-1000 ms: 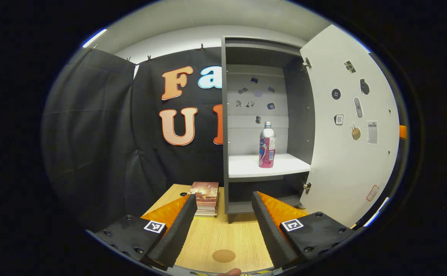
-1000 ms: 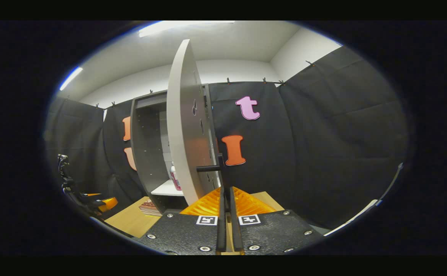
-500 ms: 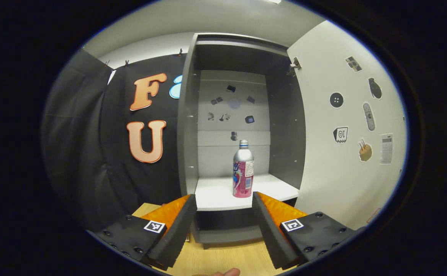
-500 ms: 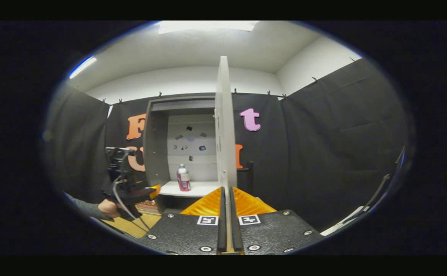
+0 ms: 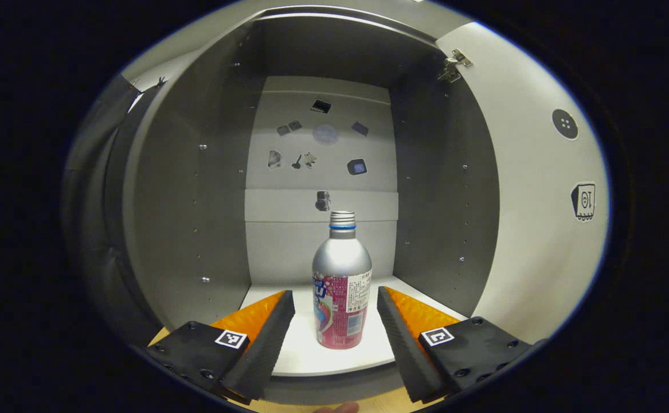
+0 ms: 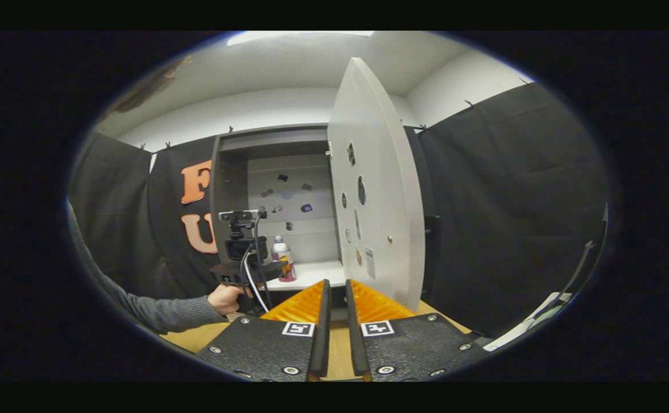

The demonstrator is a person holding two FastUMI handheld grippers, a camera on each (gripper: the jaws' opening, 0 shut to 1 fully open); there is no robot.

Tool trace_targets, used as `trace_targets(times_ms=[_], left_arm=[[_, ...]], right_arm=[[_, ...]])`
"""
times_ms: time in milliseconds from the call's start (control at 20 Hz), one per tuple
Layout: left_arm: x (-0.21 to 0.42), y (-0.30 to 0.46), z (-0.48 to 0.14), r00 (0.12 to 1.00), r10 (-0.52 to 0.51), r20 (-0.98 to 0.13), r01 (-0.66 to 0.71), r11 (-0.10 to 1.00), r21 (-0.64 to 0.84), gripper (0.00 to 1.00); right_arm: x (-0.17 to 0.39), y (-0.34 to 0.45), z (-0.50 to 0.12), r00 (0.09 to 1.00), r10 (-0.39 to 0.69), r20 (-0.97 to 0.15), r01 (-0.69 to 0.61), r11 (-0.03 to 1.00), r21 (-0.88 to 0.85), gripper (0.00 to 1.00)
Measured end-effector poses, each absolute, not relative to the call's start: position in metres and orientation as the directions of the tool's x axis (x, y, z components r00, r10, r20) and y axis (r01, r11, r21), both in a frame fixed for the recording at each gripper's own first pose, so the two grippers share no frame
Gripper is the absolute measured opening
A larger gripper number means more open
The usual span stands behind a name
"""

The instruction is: Open the cabinet door with the right hand, grasp the bottle in the cabinet with the left hand and place it on the coaster, then close the cabinet door with the right hand.

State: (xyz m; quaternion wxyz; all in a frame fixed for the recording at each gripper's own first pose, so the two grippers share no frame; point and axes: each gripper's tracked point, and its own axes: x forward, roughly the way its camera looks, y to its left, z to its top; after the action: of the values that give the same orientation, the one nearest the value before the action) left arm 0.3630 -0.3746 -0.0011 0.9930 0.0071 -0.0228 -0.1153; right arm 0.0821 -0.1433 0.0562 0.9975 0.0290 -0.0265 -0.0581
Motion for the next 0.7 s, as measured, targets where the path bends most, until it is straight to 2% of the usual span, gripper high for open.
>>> trace_targets(times_ms=[50, 200, 250, 300, 350, 400, 450, 500, 550, 650, 700], left_arm=[[0.372, -0.379, -0.003, 0.970, -0.238, 0.042, 0.237, 0.971, 0.021, 0.95], [0.397, -0.385, -0.009, 0.973, -0.229, 0.037, 0.228, 0.973, 0.037, 0.95], [0.404, -0.387, -0.009, 0.973, -0.228, 0.042, 0.227, 0.973, 0.040, 0.94], [0.407, -0.389, -0.010, 0.973, -0.227, 0.044, 0.226, 0.973, 0.041, 0.94], [0.409, -0.390, -0.012, 0.973, -0.228, 0.044, 0.226, 0.973, 0.037, 0.94], [0.407, -0.391, -0.011, 0.972, -0.229, 0.047, 0.228, 0.973, 0.031, 0.95], [0.404, -0.390, -0.008, 0.972, -0.230, 0.054, 0.229, 0.973, 0.017, 0.86], [0.399, -0.388, -0.006, 0.973, -0.224, 0.057, 0.223, 0.975, 0.015, 0.86], [0.394, -0.383, -0.003, 0.975, -0.212, 0.065, 0.212, 0.977, 0.020, 0.85], [0.373, -0.376, 0.005, 0.974, -0.209, 0.083, 0.208, 0.978, 0.027, 0.85], [0.359, -0.369, 0.007, 0.976, -0.202, 0.084, 0.200, 0.979, 0.036, 0.85]], right_arm=[[0.086, -0.145, 0.057, 0.990, -0.133, 0.047, 0.130, 0.989, 0.067, 0.16], [0.093, -0.148, 0.061, 0.985, -0.166, 0.051, 0.163, 0.984, 0.068, 0.16], [0.093, -0.149, 0.060, 0.984, -0.175, 0.046, 0.171, 0.983, 0.067, 0.20], [0.093, -0.150, 0.059, 0.983, -0.180, 0.040, 0.177, 0.982, 0.065, 0.20], [0.093, -0.152, 0.057, 0.983, -0.183, 0.034, 0.181, 0.981, 0.065, 0.16], [0.092, -0.152, 0.054, 0.983, -0.183, 0.024, 0.181, 0.981, 0.068, 0.11], [0.090, -0.154, 0.052, 0.983, -0.185, 0.018, 0.183, 0.980, 0.072, 0.11], [0.088, -0.155, 0.051, 0.983, -0.184, 0.012, 0.183, 0.980, 0.073, 0.11], [0.084, -0.156, 0.050, 0.984, -0.178, 0.011, 0.177, 0.982, 0.073, 0.20], [0.078, -0.156, 0.049, 0.987, -0.159, 0.008, 0.158, 0.984, 0.079, 0.20], [0.075, -0.156, 0.048, 0.989, -0.147, 0.008, 0.146, 0.986, 0.081, 0.16]])
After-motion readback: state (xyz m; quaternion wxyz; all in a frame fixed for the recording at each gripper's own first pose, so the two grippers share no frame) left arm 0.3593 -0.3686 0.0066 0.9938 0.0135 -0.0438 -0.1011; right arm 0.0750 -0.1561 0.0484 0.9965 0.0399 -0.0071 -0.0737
